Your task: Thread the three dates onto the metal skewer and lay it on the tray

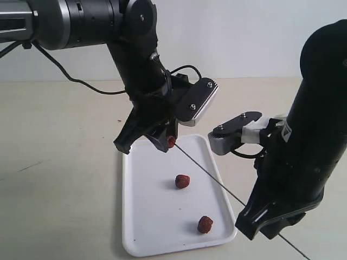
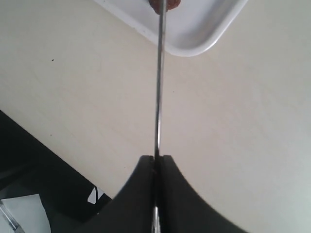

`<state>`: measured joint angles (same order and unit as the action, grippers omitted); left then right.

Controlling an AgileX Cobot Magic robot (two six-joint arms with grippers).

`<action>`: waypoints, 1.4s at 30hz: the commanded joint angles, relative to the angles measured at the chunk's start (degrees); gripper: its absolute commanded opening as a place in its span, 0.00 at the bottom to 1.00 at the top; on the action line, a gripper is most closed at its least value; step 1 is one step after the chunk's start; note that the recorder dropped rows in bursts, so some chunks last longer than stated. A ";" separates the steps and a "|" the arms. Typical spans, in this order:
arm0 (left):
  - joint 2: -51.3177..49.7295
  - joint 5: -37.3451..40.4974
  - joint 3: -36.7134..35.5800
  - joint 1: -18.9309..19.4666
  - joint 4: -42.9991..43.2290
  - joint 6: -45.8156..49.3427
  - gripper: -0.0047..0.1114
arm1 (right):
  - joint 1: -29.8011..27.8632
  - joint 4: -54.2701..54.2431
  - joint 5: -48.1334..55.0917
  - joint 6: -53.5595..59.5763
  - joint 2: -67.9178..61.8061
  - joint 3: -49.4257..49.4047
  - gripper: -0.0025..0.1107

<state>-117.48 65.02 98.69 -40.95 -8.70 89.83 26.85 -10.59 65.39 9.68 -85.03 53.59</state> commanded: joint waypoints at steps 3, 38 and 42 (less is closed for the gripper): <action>1.05 -0.03 -0.06 -0.12 -1.13 0.58 0.30 | -0.19 -0.03 0.73 1.64 -0.42 1.06 0.02; 1.09 0.89 -0.06 -1.96 -1.16 2.09 0.30 | -0.19 -1.50 3.17 7.28 -4.93 10.31 0.02; 1.09 0.89 -0.06 -1.96 -1.31 2.34 0.30 | -0.19 -1.50 -1.11 7.28 -4.93 10.31 0.02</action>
<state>-117.24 66.05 98.69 -42.30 -6.94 91.65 26.66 -10.71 69.44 15.03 -89.87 63.05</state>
